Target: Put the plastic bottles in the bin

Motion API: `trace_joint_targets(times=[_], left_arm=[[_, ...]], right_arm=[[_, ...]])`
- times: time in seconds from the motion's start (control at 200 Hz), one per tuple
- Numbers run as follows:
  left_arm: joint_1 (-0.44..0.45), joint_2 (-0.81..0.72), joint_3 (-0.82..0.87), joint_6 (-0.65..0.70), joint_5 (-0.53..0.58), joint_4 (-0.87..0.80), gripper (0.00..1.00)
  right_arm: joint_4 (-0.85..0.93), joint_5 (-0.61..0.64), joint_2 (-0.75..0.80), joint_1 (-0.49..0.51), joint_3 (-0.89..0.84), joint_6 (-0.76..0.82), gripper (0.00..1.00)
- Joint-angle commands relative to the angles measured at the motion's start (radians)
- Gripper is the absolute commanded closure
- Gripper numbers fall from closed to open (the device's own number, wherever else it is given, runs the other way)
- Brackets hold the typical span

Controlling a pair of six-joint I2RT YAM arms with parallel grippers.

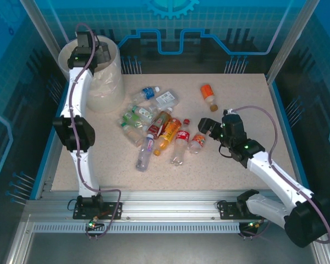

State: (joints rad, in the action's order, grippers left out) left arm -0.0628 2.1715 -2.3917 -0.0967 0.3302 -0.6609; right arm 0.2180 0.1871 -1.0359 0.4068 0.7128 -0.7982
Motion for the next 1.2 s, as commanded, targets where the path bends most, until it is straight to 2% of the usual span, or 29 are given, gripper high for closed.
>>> trace_joint_targets(times=[0.0,0.145,0.23,0.33,0.46,0.57,0.805,1.196], left_arm=[[0.019,-0.118,0.033,-0.078,-0.106,0.017,0.01],[0.026,-0.225,0.153,-0.151,-0.169,0.092,0.01],[0.026,-0.3,0.241,-0.202,-0.222,0.139,0.01],[0.026,-0.403,0.389,-0.266,-0.381,0.23,0.01],[0.044,-0.534,0.621,-0.38,-0.622,0.412,0.01],[0.097,-0.6,0.729,-0.415,-0.701,0.473,0.01],[0.223,-0.682,0.862,-0.4,-0.732,0.473,0.01],[0.241,-0.742,1.001,-0.456,-0.752,0.508,0.01]], right_arm=[[0.039,-0.009,-0.028,-0.011,-0.018,-0.077,0.0],[0.172,0.007,-0.111,0.032,0.011,-0.141,0.0],[0.184,0.012,-0.172,0.082,0.023,-0.146,0.0],[0.171,-0.006,-0.241,0.136,0.046,-0.169,0.0],[0.141,0.057,-0.301,0.195,0.056,-0.26,0.01],[0.11,0.106,-0.328,0.204,0.049,-0.333,0.04],[0.05,0.107,-0.39,0.203,0.053,-0.322,0.14],[-0.048,0.07,-0.484,0.198,0.037,-0.333,0.24]])
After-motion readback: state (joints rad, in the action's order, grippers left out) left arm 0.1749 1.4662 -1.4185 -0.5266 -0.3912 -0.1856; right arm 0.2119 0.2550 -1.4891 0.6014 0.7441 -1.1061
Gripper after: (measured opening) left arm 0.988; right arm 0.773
